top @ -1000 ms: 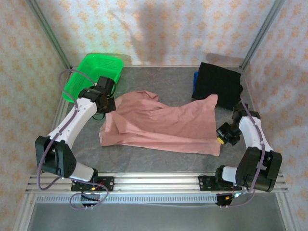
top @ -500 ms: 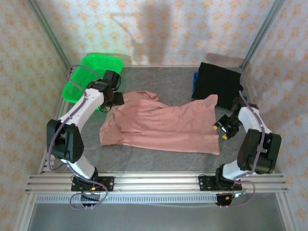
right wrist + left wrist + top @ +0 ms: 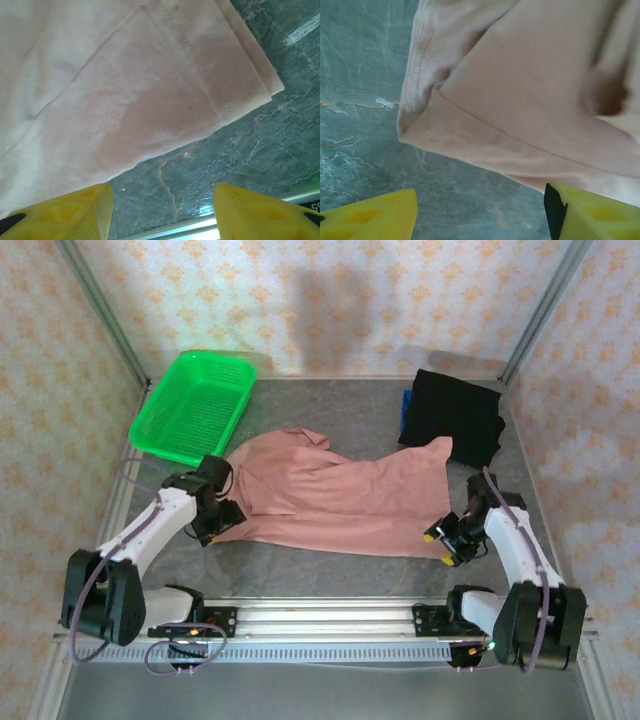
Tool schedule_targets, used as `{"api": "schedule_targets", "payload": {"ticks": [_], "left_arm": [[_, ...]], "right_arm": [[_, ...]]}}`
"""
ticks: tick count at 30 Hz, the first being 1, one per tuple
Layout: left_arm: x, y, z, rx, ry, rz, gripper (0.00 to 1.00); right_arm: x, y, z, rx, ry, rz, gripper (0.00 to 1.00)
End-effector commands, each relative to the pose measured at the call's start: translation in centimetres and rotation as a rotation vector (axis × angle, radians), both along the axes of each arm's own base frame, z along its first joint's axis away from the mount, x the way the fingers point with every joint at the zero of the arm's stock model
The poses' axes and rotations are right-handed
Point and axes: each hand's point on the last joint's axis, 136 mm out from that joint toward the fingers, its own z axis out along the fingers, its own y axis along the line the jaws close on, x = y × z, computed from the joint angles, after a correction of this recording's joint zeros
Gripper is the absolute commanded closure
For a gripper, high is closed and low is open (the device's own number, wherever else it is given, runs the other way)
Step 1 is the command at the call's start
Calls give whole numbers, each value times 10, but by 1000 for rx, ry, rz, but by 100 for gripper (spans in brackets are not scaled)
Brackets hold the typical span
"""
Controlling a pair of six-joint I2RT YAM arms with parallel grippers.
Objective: Fold and stack the t-shirts
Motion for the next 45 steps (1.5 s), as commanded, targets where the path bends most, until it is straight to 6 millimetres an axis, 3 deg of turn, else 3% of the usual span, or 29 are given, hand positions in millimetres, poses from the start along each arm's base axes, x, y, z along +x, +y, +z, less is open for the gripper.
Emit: {"api": "schedule_targets", "payload": {"ticks": [1,6,8,11,12,17,19,22,23,24,27,30,32,34,39,45], "left_arm": [[21,4,-11,11,-56,61,36],[22,22,-39,111,10,76,51],[15,36,-50,154,44,100,65],[0,51,-59,192,95,127,94],[-5,55,-59,199,107,131,98],[-27,59,-55,205,131,123,100],[-35,57,-55,187,144,127,94],[-42,59,-41,200,136,140,68],[-39,61,-29,215,103,144,56],[-32,61,-13,223,57,147,50],[-10,52,31,191,-56,155,41],[16,22,53,97,-140,135,38],[36,-7,42,-43,-151,145,38],[50,-19,28,-81,-129,162,41],[67,-22,0,-60,-70,192,49],[66,-19,-19,-29,-16,218,58]], "right_arm": [[28,-12,-13,-63,-44,-18,48],[47,-26,-37,-127,1,-18,62],[50,-37,-40,-189,7,-13,74],[43,-45,-43,-243,46,23,90],[38,-49,-44,-263,61,31,96],[29,-48,-38,-299,53,41,100],[27,-45,-39,-285,61,32,100],[28,-37,-32,-250,62,19,87],[32,-35,-25,-240,34,6,80],[36,-33,-15,-241,1,4,75],[47,-24,19,-222,-103,30,59],[64,3,56,-113,-284,114,35],[76,23,76,-60,-398,185,23],[84,41,90,-22,-465,270,19],[91,78,110,18,-568,416,17],[86,91,109,44,-581,435,16]]}}
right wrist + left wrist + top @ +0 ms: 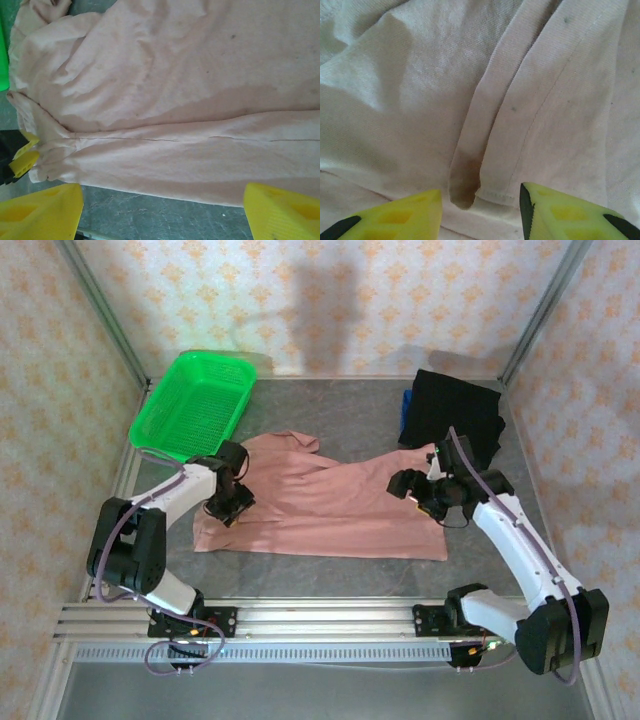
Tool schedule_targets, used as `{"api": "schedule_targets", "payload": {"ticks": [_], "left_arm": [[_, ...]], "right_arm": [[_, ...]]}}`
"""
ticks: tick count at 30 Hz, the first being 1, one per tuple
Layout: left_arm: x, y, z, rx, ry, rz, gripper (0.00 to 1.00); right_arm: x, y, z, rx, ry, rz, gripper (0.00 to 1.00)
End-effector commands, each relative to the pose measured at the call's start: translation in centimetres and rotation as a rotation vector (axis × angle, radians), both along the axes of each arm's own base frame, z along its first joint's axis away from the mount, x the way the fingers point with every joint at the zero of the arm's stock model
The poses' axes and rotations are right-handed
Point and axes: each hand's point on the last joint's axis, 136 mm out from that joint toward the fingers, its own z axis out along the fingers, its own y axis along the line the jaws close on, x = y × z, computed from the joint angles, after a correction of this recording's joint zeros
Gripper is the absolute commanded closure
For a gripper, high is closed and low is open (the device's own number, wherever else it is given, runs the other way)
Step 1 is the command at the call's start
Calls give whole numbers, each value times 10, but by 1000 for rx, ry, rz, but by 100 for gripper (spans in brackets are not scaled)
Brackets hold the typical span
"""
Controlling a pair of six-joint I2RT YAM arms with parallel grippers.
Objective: Fold and stack the t-shirts
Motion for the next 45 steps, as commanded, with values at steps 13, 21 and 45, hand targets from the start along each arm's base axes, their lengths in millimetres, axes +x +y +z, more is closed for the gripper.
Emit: {"api": "schedule_targets", "payload": {"ticks": [13,21,45], "left_arm": [[39,-11,5,-1,-58,-16,100],[87,-32,29,11,-92,-171,100],[151,-78,59,93,-154,-452,30]], "right_arm": [[9,10,9,23,-51,22,16],[10,15,-2,43,-28,23,16],[-6,10,-43,20,103,-21,15]]}}
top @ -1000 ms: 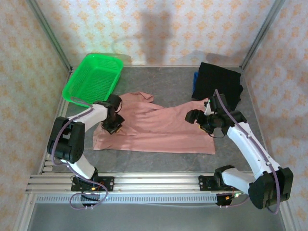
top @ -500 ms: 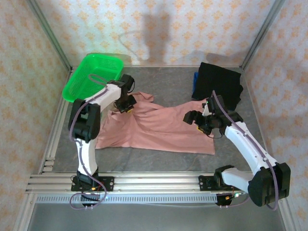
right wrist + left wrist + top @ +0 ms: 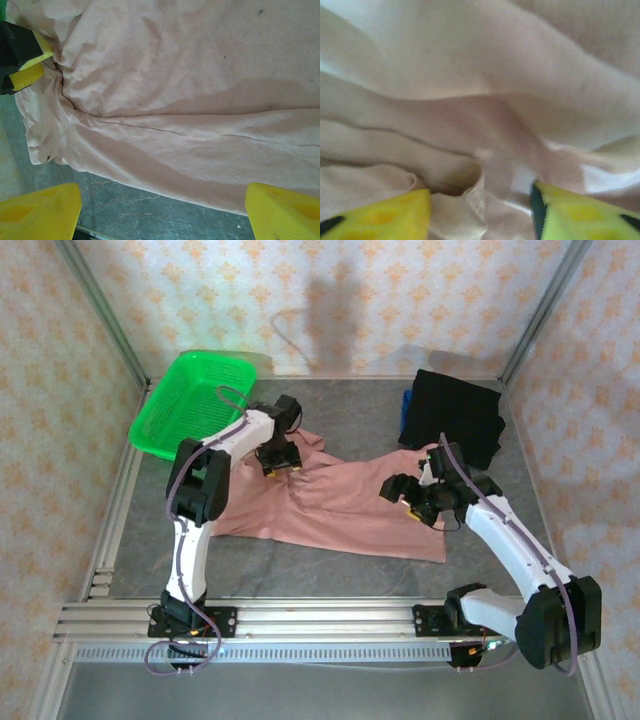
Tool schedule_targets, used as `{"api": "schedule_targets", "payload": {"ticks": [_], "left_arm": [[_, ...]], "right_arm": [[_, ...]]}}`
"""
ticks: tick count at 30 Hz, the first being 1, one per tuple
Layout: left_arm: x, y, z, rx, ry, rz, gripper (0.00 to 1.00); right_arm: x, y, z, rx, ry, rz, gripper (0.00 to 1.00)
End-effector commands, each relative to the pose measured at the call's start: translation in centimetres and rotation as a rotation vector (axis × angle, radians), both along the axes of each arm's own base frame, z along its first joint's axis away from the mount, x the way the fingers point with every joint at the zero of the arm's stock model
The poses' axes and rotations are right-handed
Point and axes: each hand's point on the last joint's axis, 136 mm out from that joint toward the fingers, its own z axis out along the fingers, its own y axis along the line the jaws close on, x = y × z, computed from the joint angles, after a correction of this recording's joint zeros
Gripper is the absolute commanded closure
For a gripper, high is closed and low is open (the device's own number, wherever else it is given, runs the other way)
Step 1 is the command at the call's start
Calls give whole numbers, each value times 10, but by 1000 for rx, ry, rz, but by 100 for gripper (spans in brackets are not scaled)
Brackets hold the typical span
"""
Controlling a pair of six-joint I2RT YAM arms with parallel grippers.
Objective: Fold and stack the t-shirts
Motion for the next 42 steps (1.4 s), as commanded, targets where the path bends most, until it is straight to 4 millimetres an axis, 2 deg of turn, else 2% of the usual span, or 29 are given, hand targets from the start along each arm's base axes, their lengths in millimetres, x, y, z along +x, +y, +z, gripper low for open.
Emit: {"api": "schedule_targets", "payload": {"ticks": [1,2,3,4,6,8,12,14,18,23,26,29,36,39,42], "left_arm": [[7,16,78,-1,-197,85,18],[5,22,90,2,-226,112,11],[0,27,111,-9,-272,136,8],[-7,33,120,-20,-292,165,6],[-23,46,125,-24,-308,210,5],[-45,60,114,-2,-287,233,5],[-85,85,64,-30,-200,342,10],[-98,97,44,-32,-191,386,18],[-115,108,13,-22,-148,425,49],[-137,133,-23,74,-86,490,65],[-157,145,-40,119,-27,531,71],[-175,152,-44,145,16,556,74],[-209,154,-46,150,64,577,74],[-223,152,-46,132,72,586,74],[-237,151,-44,124,81,589,74]], "right_arm": [[-13,-11,-25,-78,110,-32,15],[-17,-15,-31,-107,140,-38,10],[-18,-17,-39,-127,171,-47,6],[-18,-20,-42,-144,170,-66,5],[-12,-20,-45,-139,139,-103,5],[-10,-23,-52,-149,144,-126,4],[-14,-29,-74,-181,194,-164,4],[-13,-31,-82,-184,188,-193,3],[-17,-41,-98,-246,244,-226,4],[-19,-64,-118,-391,291,-266,6],[-22,-75,-127,-467,320,-273,6],[-32,-83,-133,-513,355,-279,8],[-57,-105,-129,-614,387,-299,8],[-68,-108,-128,-615,393,-306,8],[-71,-109,-122,-608,378,-308,9]]}}
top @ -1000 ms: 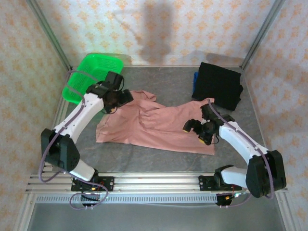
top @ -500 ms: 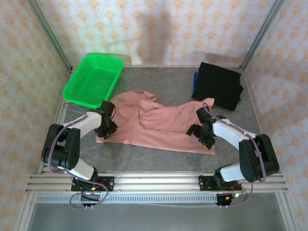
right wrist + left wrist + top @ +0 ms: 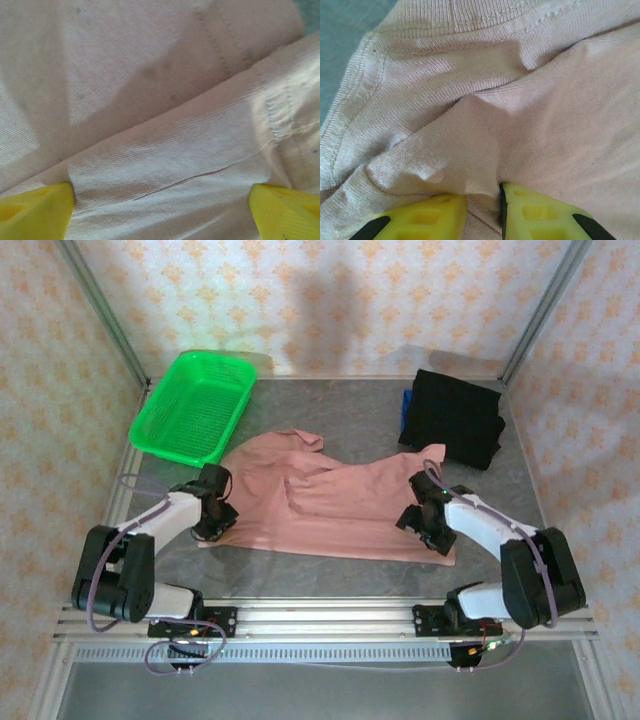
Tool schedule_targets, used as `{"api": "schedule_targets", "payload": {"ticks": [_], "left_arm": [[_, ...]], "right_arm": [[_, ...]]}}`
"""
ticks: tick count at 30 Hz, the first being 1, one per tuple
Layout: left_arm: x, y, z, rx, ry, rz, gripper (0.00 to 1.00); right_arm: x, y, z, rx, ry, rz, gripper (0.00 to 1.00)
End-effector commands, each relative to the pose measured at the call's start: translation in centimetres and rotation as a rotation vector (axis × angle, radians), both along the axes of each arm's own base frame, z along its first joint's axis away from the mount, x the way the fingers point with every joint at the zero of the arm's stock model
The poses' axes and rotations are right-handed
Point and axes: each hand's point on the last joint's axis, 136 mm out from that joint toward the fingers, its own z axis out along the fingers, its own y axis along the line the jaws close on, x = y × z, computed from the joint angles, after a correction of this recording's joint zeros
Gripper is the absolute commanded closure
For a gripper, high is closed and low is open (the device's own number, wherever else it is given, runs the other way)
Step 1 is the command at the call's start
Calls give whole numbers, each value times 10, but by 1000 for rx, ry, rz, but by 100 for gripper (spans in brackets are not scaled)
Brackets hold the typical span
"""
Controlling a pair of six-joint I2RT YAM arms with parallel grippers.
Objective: Fold and stack the t-shirts
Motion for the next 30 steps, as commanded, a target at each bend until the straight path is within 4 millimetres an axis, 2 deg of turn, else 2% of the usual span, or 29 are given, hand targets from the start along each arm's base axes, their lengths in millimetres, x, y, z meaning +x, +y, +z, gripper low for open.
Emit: {"api": "schedule_targets", "payload": {"ticks": [1,4,6,8,11,13,16,18,22,26,30], "left_arm": [[-59,16,-14,61,180,40,74],[-68,16,-7,57,163,43,73],[-67,15,2,52,132,44,68],[-57,15,18,48,71,40,60],[-36,16,55,66,-28,20,39],[-17,15,85,74,-92,-14,28],[14,11,125,87,-178,-80,17],[37,7,154,104,-246,-144,13],[95,-23,204,88,-391,-371,9],[135,-54,229,95,-452,-570,8],[167,-80,230,42,-478,-659,8]], "right_arm": [[-32,-29,2,-137,88,-27,9],[-37,-32,12,-144,87,-33,9],[-34,-31,21,-129,48,-38,8],[-27,-32,37,-125,-20,-43,6],[-12,-33,68,-131,-116,-20,3],[0,-33,89,-138,-172,16,1],[22,-30,118,-130,-244,82,1],[40,-30,133,-97,-281,114,1],[89,-30,152,91,-360,142,1],[132,-35,156,123,-377,227,1],[166,-36,139,132,-340,269,6]]}}
